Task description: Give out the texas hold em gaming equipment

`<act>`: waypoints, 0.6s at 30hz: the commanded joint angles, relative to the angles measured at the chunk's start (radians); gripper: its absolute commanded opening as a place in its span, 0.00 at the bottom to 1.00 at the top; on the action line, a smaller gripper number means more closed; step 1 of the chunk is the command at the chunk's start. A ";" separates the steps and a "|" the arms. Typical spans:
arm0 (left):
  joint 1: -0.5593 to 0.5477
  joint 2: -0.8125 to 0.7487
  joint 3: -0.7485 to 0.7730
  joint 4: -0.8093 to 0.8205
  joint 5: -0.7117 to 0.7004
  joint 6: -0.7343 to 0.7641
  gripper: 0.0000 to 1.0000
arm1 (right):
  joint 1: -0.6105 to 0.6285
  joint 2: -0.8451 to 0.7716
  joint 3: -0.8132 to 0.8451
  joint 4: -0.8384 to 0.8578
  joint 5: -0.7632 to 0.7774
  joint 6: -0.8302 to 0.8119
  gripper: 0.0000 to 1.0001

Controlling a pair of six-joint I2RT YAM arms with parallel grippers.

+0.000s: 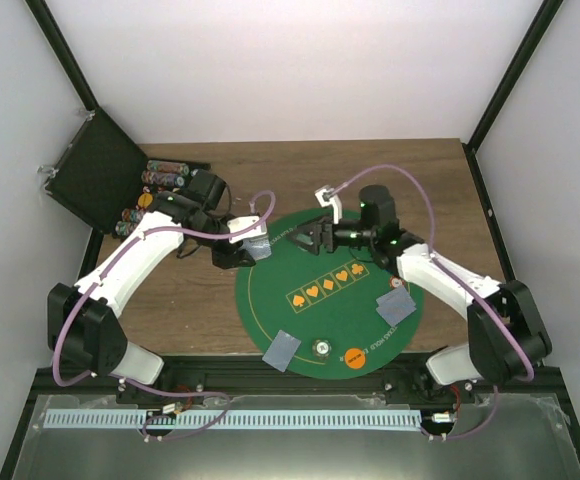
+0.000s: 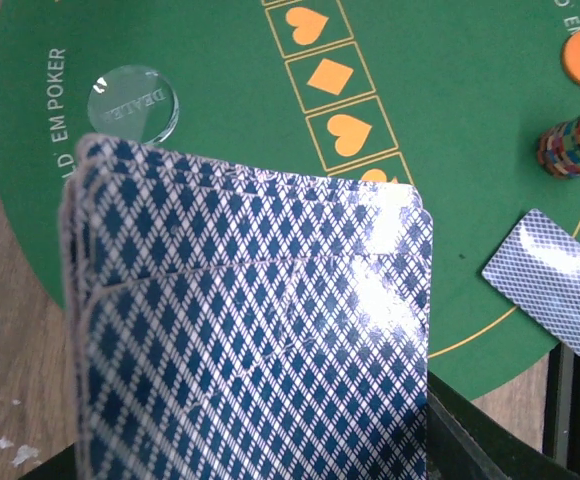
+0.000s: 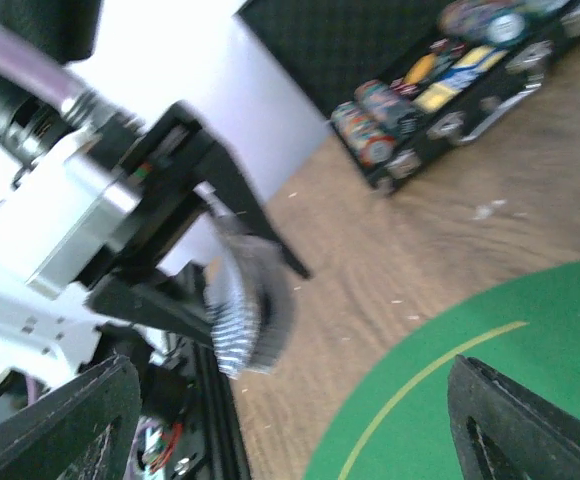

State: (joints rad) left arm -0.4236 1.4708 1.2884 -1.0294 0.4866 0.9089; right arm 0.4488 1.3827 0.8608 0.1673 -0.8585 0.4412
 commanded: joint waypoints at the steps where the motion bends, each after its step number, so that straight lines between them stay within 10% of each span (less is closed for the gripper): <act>1: 0.002 -0.007 0.026 -0.023 0.079 0.005 0.54 | 0.102 0.046 0.040 0.151 -0.072 0.018 0.85; 18: 0.005 -0.009 0.036 -0.012 0.110 -0.026 0.50 | 0.179 0.268 0.165 0.164 -0.008 0.039 0.78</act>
State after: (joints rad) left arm -0.4232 1.4708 1.2888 -1.0428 0.5552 0.8898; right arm 0.6132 1.6272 0.9722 0.3084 -0.8898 0.4736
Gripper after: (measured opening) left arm 0.513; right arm 0.798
